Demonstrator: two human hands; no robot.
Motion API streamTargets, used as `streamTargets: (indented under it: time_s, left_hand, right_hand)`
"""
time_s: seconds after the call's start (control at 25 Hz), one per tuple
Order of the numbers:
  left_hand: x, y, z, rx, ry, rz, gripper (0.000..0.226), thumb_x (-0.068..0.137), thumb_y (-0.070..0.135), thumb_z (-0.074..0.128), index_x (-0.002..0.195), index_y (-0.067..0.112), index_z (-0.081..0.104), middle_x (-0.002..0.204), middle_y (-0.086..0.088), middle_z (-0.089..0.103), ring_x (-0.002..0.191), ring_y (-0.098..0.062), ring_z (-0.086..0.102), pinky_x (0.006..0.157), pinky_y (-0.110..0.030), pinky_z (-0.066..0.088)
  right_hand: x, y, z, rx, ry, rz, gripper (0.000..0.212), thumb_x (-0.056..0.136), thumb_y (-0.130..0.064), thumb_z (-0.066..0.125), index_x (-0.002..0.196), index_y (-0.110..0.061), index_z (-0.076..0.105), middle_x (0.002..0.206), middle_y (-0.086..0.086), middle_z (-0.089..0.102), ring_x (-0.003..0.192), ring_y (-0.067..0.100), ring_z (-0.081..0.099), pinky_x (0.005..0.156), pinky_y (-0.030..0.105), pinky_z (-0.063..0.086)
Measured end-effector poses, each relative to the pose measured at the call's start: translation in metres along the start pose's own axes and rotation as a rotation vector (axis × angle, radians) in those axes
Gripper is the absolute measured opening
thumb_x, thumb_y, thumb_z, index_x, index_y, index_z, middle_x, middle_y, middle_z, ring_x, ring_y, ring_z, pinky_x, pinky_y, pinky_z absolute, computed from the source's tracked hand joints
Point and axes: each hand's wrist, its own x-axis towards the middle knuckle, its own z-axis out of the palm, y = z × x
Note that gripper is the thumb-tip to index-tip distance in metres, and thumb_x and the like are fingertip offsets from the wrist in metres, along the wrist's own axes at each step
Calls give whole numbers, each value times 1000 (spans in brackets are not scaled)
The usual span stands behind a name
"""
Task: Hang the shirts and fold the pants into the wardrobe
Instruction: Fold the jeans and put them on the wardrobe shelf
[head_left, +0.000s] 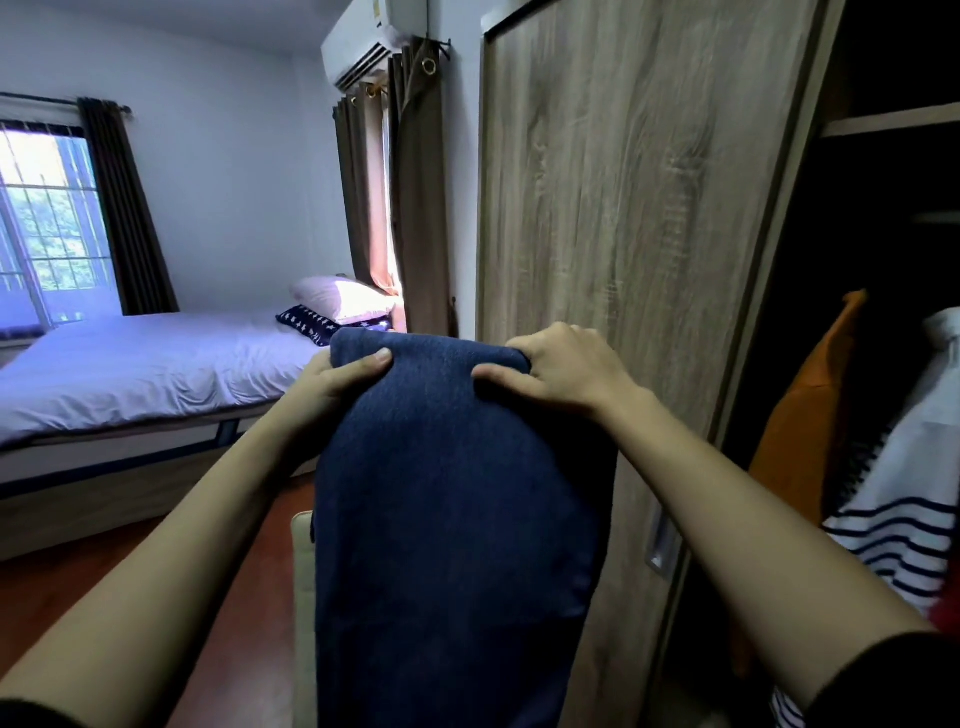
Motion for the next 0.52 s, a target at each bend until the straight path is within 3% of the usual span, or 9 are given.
streamTargets:
  time_s: [0.08,0.16,0.24,0.32,0.4,0.44,0.52]
  left_hand:
    - [0,0,0,27,13,20,17,75,26,64,85,15,73,85,-3,75,81,-16,70,62,-21,54]
    - [-2,2,1,-14,81,55,11,86,18,58,90,13,67,80,-1,75,76,-14,71,59,-20,54]
    - [-3,8,0,-58,145,93,12,91,17,53,92,13,64,74,2,74,70,-10,70,55,-17,52]
    - [-4,13,-5,-93,160,120,14,92,19,53,95,11,64,76,2,73,71,-10,70,57,-18,53]
    - [0,18,-9,-116,145,123,20,90,23,56,102,9,64,85,-2,72,80,-15,69,67,-24,54]
    - [2,19,-10,-134,140,108,27,88,26,59,107,7,64,92,-6,71,86,-18,68,72,-28,54]
    - [5,16,-11,-207,124,66,44,84,32,63,117,3,60,104,-14,66,94,-25,65,80,-34,52]
  right_hand:
    - [6,-4,-3,-29,23,-7,59,89,-66,32,77,-18,64,59,-6,53,73,22,62,60,29,38]
    - [8,-1,-7,-93,191,-41,59,86,-69,26,88,-25,65,71,-7,61,82,21,63,61,27,32]
    - [-1,17,-8,24,360,54,63,77,-75,32,121,-36,53,113,-7,63,108,14,55,88,31,31]
    - [-24,34,4,474,401,229,99,62,-81,52,144,-39,15,148,-5,33,133,9,32,113,37,15]
    - [-54,38,39,1024,254,297,133,44,-83,66,147,-31,-1,153,-3,20,139,11,23,113,26,27]
    - [-70,32,59,1177,139,317,139,36,-82,70,146,-24,8,147,-5,29,137,13,29,103,15,36]
    - [-88,23,82,1392,9,338,119,28,-72,81,129,-24,40,125,-10,53,122,15,51,88,14,47]
